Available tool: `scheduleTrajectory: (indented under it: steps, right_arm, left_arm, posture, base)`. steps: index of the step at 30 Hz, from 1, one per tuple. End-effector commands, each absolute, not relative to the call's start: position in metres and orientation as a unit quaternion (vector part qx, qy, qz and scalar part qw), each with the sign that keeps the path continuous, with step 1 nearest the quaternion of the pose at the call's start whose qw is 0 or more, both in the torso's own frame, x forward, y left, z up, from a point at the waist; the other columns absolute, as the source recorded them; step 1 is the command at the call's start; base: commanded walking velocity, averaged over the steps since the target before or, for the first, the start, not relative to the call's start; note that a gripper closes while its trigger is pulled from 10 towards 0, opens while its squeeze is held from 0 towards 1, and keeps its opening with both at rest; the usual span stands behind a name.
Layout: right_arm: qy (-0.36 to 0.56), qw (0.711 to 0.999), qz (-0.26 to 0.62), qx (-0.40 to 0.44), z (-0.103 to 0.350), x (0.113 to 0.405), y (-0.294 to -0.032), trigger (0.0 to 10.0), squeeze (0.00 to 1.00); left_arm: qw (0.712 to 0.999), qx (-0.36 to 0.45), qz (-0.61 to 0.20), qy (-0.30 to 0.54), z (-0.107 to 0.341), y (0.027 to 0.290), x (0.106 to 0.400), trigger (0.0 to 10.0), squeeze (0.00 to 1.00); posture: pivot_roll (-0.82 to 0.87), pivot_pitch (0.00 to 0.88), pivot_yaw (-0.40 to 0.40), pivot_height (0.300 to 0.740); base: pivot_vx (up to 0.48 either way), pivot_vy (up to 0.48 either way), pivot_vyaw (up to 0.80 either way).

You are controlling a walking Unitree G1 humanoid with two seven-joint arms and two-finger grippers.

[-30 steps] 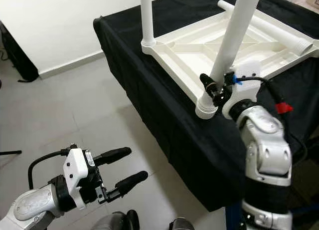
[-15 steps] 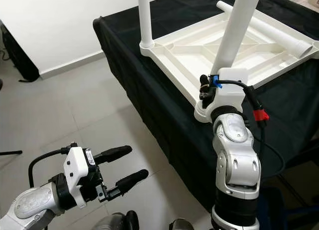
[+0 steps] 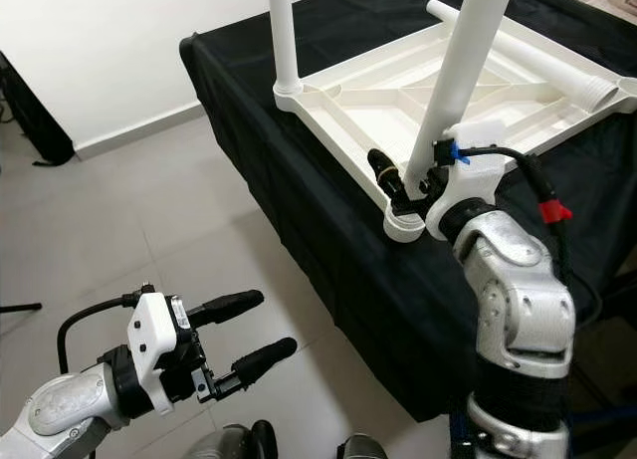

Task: Building children table

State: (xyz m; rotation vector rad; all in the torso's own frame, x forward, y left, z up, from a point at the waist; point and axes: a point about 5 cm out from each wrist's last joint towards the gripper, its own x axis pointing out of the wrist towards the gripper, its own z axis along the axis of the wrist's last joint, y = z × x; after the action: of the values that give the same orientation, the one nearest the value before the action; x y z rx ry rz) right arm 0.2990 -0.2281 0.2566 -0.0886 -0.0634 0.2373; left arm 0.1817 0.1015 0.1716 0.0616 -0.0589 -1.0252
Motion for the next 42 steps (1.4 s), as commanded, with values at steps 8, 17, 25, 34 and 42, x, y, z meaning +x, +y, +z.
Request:
scheduleTrajectory:
  steps: [8, 17, 25, 34, 42]
  right_arm:
    - [-0.039, 0.978, 0.200, -0.052, 0.258, 0.310, -0.229, 10.0, 0.00]
    - [-0.031, 0.969, 0.241, -0.040, 0.254, 0.300, -0.232, 0.0, 0.00]
    - [-0.026, 0.996, 0.060, -0.054, 0.244, 0.298, -0.232, 0.0, 0.00]
    - [0.034, 0.992, -0.120, -0.035, 0.216, 0.288, -0.208, 0.0, 0.00]
    - [0.027, 0.996, -0.079, -0.001, 0.222, 0.295, -0.194, 10.0, 0.00]
  left_arm:
    - [0.873, 0.031, -0.486, -0.015, 0.165, 0.103, 0.181, 10.0, 0.00]
    - [0.874, 0.030, -0.485, -0.014, 0.165, 0.102, 0.179, 10.0, 0.00]
    - [0.873, 0.031, -0.486, -0.014, 0.165, 0.104, 0.181, 10.0, 0.00]
    - [0.871, 0.029, -0.489, -0.016, 0.165, 0.101, 0.181, 10.0, 0.00]
    - [0.872, 0.027, -0.489, -0.016, 0.165, 0.100, 0.181, 10.0, 0.00]
  posture:
    - [-0.01, 0.190, 0.015, 0.740]
    - [-0.02, 0.194, 0.016, 0.740]
    - [-0.03, 0.195, 0.022, 0.740]
    - [-0.03, 0.191, 0.021, 0.740]
    - [-0.03, 0.193, 0.021, 0.740]
  base:
    - [0.000, 0.000, 0.00]
    - [0.000, 0.000, 0.00]
    - [0.000, 0.000, 0.00]
    - [0.000, 0.000, 0.00]
    - [0.000, 0.000, 0.00]
